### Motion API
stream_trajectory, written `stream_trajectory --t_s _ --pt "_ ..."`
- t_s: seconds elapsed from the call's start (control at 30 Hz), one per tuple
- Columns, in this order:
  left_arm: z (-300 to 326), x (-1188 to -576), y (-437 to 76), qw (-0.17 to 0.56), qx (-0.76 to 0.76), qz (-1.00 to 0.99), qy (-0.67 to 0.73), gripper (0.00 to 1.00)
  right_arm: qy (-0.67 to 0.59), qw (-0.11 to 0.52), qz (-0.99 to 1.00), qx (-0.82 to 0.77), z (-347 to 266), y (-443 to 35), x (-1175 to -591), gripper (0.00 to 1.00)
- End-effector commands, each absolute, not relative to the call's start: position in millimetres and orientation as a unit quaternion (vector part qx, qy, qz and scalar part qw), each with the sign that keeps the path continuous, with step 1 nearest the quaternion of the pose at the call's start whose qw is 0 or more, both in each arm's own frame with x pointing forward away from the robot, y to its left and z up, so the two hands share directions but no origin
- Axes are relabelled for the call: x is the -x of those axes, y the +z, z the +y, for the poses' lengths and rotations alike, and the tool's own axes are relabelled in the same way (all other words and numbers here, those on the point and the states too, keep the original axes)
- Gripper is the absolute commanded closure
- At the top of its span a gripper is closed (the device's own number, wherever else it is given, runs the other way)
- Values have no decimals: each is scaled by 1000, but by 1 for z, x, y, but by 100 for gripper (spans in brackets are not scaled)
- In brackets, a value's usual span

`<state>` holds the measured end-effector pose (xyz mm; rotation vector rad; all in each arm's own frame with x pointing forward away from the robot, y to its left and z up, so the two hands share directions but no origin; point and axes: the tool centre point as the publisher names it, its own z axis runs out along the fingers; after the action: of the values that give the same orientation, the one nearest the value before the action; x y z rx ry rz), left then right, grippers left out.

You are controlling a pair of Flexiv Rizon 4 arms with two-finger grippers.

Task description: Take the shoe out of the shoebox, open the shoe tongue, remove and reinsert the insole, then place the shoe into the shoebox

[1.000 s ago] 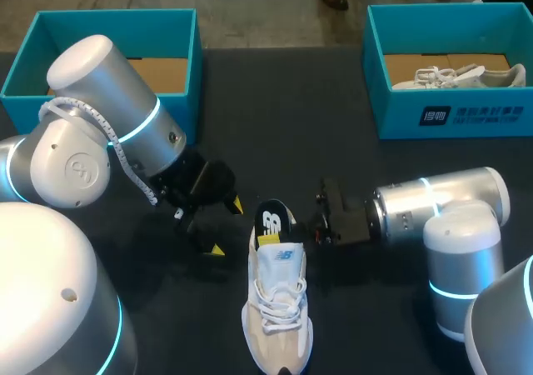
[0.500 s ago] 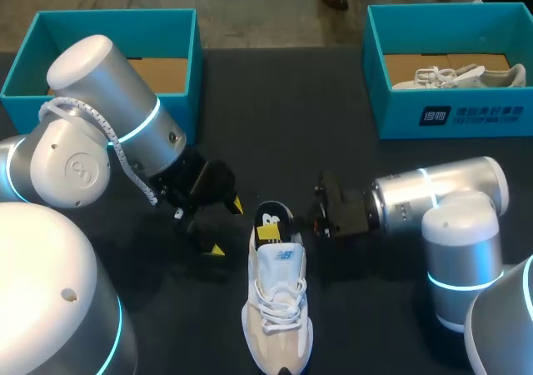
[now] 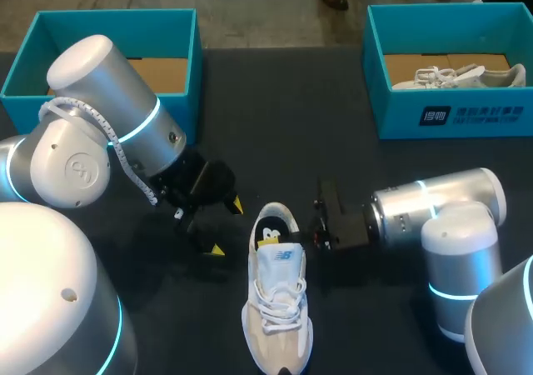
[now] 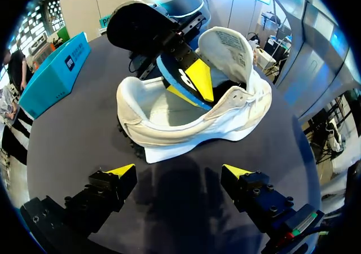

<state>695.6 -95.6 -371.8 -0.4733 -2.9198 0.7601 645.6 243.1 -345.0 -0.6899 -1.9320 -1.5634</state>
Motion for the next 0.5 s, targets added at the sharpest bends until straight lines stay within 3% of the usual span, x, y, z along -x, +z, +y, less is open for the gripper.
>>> stream_trajectory --t_s 0.03,0.07,0.1,0.33,0.43,0.5 --pt "-96 -695 -372 43 155 -955 248 0 -585 270 -721 256 242 -338 -648 64" --pt "-96 -695 -372 43 155 -955 248 0 -586 267 -721 254 242 -336 -649 54" --pt "-96 -695 -372 43 155 -955 248 0 -587 265 -722 253 242 -334 -651 51" --pt "-96 -695 -372 43 155 -955 248 0 -589 253 -727 246 240 -327 -660 52" --pt "-96 -695 -372 43 155 -955 248 0 -590 250 -727 246 239 -326 -662 57" --pt "-96 -695 -372 43 155 -955 248 0 -589 249 -729 246 239 -326 -663 70"
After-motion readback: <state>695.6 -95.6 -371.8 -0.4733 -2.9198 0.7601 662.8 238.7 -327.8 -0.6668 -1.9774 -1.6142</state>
